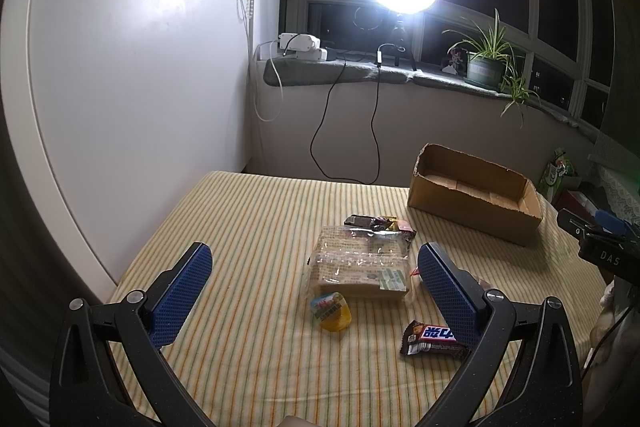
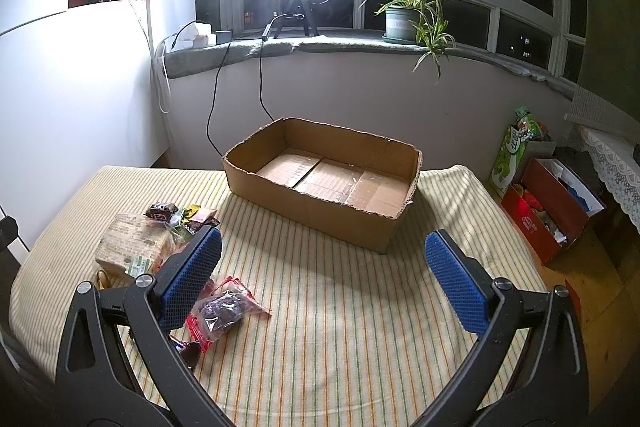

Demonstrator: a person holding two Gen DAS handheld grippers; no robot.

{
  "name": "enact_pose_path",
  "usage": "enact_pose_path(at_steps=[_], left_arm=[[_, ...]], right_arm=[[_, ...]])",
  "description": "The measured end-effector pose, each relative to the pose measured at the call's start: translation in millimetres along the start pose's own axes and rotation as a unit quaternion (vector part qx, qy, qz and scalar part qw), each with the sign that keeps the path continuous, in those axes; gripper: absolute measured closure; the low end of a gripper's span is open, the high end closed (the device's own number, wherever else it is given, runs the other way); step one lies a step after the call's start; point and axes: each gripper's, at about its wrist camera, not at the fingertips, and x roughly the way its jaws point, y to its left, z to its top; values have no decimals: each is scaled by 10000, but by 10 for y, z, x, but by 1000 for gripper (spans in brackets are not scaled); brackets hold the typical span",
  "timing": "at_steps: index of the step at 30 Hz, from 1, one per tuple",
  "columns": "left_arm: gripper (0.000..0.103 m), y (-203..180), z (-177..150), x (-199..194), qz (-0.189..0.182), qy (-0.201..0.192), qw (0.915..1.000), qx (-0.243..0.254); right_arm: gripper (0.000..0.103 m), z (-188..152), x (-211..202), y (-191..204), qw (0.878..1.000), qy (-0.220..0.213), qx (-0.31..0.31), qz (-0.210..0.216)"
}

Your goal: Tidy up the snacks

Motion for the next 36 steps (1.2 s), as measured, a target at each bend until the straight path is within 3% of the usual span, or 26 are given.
enact_pose_path(at_steps=[24, 30, 36], left_arm=[[1, 102, -3, 264, -207, 313, 9992, -99], [2, 168, -52, 493, -491, 667, 9963, -221], [16, 260, -56, 788, -934, 1055, 9890, -461]], right_arm=[[0, 11, 256, 127, 9993, 288, -188, 143], [0, 6, 393, 208, 9966, 451, -309, 614], [0, 21, 664, 368, 9817, 881, -268, 1666]])
